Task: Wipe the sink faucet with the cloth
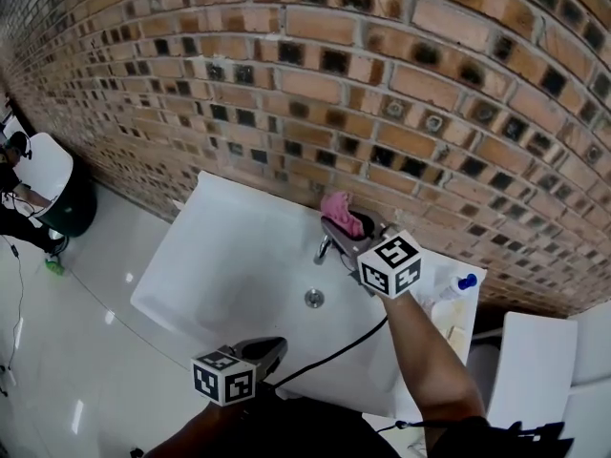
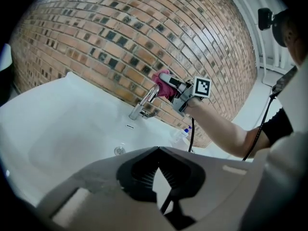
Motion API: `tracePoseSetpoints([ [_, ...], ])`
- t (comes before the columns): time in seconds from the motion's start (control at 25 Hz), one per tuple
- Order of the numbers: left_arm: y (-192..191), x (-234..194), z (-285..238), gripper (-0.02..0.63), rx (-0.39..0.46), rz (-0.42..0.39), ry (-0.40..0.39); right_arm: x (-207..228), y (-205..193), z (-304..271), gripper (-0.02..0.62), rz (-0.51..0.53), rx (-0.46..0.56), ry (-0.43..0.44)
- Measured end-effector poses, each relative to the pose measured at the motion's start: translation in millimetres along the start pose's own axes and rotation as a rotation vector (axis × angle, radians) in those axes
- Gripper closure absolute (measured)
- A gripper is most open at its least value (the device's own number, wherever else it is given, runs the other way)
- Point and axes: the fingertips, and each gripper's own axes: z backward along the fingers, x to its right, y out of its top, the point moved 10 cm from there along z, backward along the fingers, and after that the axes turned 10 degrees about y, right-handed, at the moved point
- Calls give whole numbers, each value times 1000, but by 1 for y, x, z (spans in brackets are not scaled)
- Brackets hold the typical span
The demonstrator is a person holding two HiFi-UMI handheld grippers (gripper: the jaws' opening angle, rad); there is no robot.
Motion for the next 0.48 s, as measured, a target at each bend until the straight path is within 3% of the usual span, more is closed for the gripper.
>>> tracePoseSetpoints([
  [0.2, -8, 7, 0, 603, -11, -1, 5, -34, -8, 0, 476, 272, -30, -31],
  [0.48, -17, 13, 0, 603, -10, -4, 13, -61, -23, 0, 476, 392, -65, 27],
])
